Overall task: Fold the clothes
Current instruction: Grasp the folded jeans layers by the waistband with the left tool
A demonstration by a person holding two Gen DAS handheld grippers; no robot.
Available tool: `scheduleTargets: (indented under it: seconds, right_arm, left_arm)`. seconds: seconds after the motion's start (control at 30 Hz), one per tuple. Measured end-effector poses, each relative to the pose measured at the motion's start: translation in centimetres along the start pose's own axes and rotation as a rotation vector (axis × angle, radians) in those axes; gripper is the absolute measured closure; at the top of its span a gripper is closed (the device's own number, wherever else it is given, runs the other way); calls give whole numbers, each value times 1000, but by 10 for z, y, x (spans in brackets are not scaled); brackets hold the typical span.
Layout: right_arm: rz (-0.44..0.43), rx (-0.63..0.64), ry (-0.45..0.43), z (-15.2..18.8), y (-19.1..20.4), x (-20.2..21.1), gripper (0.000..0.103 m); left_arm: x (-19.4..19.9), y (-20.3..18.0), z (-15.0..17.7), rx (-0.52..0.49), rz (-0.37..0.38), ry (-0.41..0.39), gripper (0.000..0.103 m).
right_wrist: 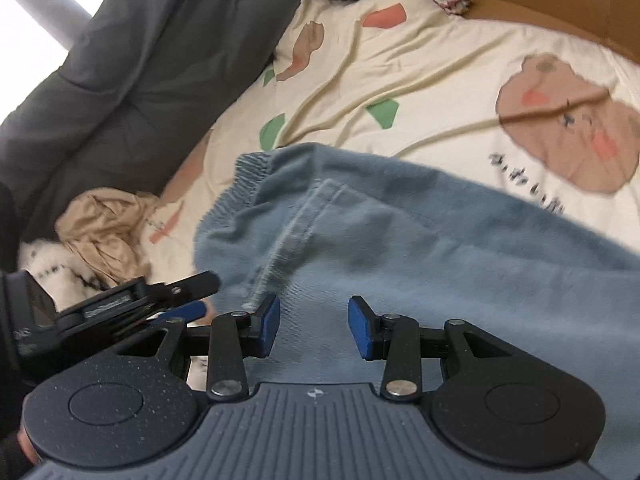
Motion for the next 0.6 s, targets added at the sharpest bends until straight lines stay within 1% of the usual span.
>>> scheduleTargets:
  seconds: [0.07, 0.13, 0.2, 0.3, 0.37, 0.43, 0.5, 0.6]
  right_arm:
    - [-9, 48, 9, -4, -9, -4, 62]
    - [3, 96, 18, -9, -16, -11, 62]
    - [9, 136, 28, -14, -22, -19, 62]
    - [13, 172, 40, -18, -30, -30, 62]
    - [17, 181, 49, -18, -35, -35, 62]
    - [26, 181, 55, -16, -39, -39, 62]
    - [31, 169, 58, -12, -43, -41, 62]
    - [35, 153, 60, -5, -46, -43, 62]
  left_arm:
    - [-2, -2, 1, -13, 10, -1, 32]
    - [-4, -5, 1, -25, 20, -2, 31]
    - [-14, -12, -3, -38, 44, 6, 28]
    - [-32, -24, -9, -53, 78, 27, 28]
    - [-46, -33, -15, -61, 99, 54, 28]
    - [-56, -47, -19, -108, 123, 70, 28]
    - [-68, -59, -20, -131, 149, 108, 28]
    - [-85, -71, -19, -159, 166, 155, 30]
Point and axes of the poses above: each gripper's, at about its wrist camera, not at the fingertips, and x roughly against the way its jaws point, y to its left, z to its underside, the point moved 5 cm from there along -x, roughly the way its jaws point, and after that the axes turned 9 degrees about x, right-handed, at the moved point
